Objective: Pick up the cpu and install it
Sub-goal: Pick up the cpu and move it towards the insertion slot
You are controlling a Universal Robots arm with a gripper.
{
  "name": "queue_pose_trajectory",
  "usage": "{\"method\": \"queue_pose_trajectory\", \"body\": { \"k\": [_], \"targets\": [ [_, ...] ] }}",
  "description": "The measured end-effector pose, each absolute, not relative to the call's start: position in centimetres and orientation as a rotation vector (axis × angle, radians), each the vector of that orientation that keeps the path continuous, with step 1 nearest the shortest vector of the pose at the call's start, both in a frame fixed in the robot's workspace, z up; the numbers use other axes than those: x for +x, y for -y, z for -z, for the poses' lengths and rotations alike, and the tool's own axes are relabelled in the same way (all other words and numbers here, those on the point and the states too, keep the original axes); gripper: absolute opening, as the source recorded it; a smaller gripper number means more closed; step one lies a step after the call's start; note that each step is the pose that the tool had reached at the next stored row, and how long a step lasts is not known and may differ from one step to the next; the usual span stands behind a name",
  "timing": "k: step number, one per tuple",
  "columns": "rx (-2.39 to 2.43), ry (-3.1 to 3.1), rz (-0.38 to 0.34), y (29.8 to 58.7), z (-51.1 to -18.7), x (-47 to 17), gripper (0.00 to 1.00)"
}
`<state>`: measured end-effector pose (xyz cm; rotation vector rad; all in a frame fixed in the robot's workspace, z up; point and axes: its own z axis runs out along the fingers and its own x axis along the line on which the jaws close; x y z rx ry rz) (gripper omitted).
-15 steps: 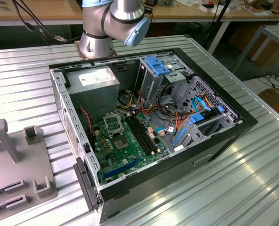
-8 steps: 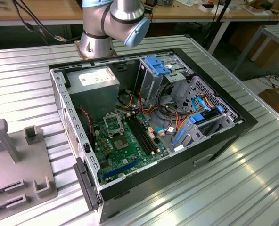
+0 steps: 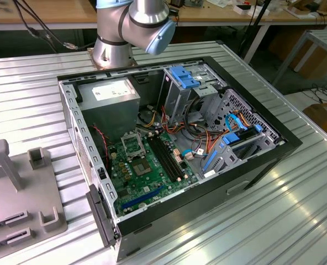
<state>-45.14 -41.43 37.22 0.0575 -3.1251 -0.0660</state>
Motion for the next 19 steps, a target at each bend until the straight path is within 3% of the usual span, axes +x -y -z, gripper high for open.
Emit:
{"method": "queue_pose_trajectory", "body": {
  "k": [19],
  "targets": [
    [0.058,3.125,0.066,41.5,-36.2,-45.1,0.51]
  ]
}}
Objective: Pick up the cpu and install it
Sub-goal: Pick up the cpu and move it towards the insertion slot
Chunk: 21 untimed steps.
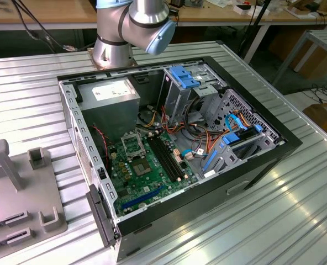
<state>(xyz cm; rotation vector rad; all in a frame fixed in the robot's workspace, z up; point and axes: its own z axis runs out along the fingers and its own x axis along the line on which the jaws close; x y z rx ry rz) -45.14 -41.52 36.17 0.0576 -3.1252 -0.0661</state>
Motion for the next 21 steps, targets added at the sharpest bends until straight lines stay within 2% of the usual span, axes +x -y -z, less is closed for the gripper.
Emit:
{"method": "queue_pose_trajectory", "body": {
  "k": [21],
  "targets": [
    [0.057,3.124,0.056,41.54,-35.38,-45.18,0.51]
  ]
}}
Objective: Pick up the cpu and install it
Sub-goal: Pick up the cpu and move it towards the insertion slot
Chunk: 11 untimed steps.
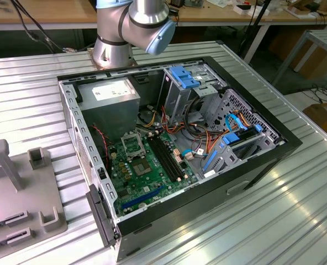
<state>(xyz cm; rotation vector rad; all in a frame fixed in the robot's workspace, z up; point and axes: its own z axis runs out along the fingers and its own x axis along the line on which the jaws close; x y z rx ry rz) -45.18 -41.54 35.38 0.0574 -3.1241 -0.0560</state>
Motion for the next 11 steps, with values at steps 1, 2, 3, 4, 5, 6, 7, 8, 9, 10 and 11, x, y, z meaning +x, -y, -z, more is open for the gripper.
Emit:
{"method": "queue_pose_trajectory", "body": {
  "k": [1,2,3,4,5,6,7,8,9,10,11],
  "targets": [
    [0.057,3.124,0.043,41.54,-35.39,-45.17,0.51],
    [0.057,3.124,0.03,41.54,-35.38,-45.18,0.51],
    [0.057,3.124,0.024,41.55,-35.37,-45.17,0.51],
    [0.057,3.124,0.024,41.55,-35.37,-45.17,0.51],
    [0.057,3.124,0.023,41.55,-35.37,-45.17,0.51],
    [0.057,3.124,0.022,41.55,-35.38,-45.18,0.51],
    [0.057,3.124,0.022,41.54,-35.38,-45.18,0.51],
    [0.057,3.124,0.021,41.54,-35.38,-45.18,0.51],
    [0.057,3.124,0.021,41.54,-35.38,-45.18,0.51],
    [0.057,3.124,0.022,41.54,-35.37,-45.18,0.51],
    [0.057,3.124,0.021,41.54,-35.36,-45.18,0.51]
  ]
}}
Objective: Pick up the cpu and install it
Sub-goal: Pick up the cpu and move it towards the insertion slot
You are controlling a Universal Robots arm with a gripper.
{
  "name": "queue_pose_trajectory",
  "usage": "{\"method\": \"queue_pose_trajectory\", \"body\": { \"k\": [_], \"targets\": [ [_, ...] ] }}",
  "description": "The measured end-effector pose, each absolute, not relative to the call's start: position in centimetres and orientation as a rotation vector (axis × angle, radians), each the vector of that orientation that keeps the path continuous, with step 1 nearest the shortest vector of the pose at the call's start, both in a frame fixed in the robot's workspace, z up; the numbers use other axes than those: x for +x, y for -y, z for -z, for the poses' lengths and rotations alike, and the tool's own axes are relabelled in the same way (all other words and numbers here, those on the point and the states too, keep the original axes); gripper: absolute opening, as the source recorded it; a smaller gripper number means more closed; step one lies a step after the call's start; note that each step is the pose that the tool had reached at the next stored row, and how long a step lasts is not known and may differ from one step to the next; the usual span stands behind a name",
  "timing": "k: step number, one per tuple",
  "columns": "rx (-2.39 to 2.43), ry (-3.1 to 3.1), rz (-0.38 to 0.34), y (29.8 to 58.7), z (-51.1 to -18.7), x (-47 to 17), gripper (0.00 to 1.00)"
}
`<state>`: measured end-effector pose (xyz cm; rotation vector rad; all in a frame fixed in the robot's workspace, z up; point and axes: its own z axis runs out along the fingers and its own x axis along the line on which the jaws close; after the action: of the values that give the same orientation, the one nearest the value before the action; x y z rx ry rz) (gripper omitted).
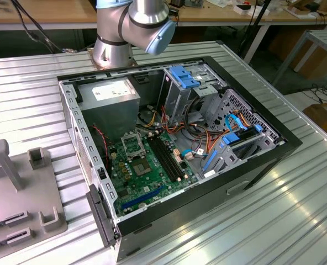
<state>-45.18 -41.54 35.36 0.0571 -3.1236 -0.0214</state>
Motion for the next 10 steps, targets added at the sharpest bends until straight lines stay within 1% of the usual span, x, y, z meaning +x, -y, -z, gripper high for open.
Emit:
{"method": "queue_pose_trajectory", "body": {
  "k": [10],
  "targets": [
    [0.057,3.124,0.021,41.54,-35.18,-45.18,0.51]
  ]
}}
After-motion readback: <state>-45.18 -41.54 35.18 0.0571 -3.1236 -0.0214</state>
